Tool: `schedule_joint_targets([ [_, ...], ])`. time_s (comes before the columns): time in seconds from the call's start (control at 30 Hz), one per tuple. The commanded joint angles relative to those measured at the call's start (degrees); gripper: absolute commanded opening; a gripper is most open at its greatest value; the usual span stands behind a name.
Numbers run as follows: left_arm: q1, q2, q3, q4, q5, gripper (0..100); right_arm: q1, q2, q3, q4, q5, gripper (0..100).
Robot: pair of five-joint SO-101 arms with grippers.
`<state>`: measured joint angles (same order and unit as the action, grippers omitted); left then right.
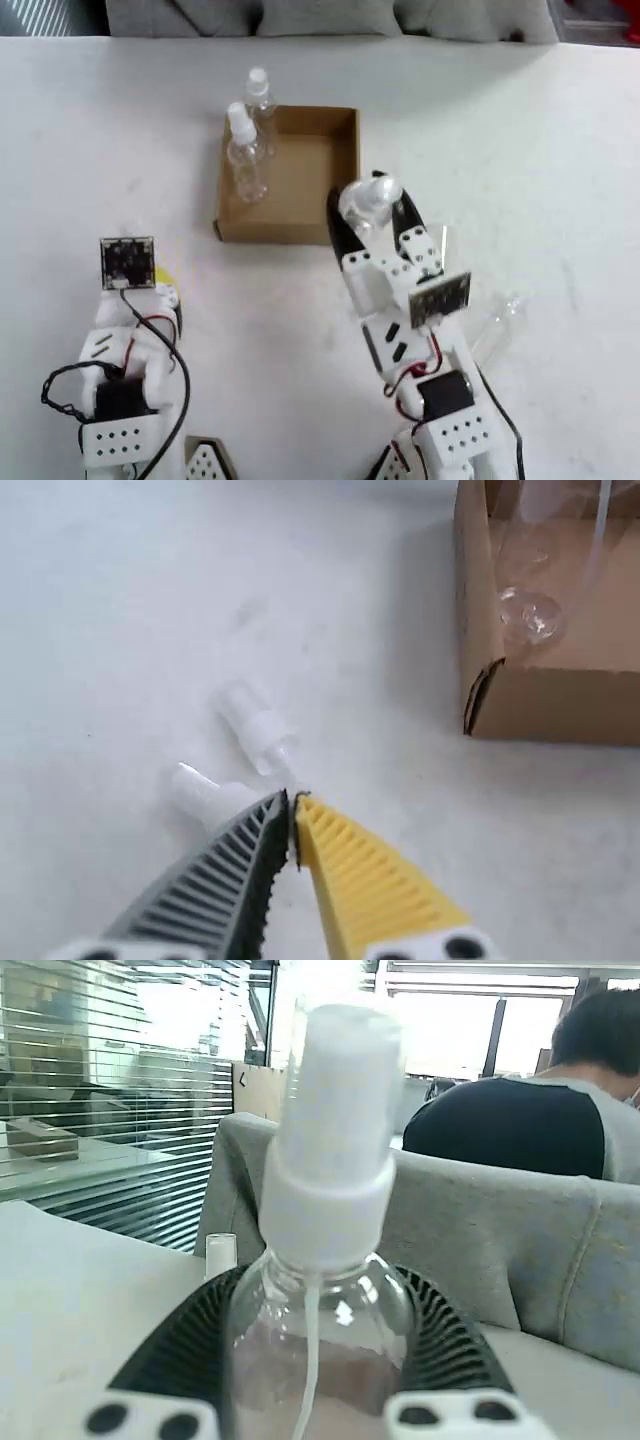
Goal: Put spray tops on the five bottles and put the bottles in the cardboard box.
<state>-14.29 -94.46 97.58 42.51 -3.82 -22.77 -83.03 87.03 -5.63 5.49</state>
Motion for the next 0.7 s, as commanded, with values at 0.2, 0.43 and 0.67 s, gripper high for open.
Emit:
schedule_joint_targets([
  [0.2,-0.66,-0.66,-0.26,0.44,-1.93,2,0.48,34.77,-18.90,-14.90,-3.96,1.7],
  [0.43,-0.57,-0.66,-0.26,0.35,-3.34,2,0.13,52.26,-26.46,-23.52,-4.04,1.7],
  [0.67,-0.57,-0.57,-0.26,0.35,-3.34,2,0.66,67.56,-32.97,-32.04,-4.04,1.7],
])
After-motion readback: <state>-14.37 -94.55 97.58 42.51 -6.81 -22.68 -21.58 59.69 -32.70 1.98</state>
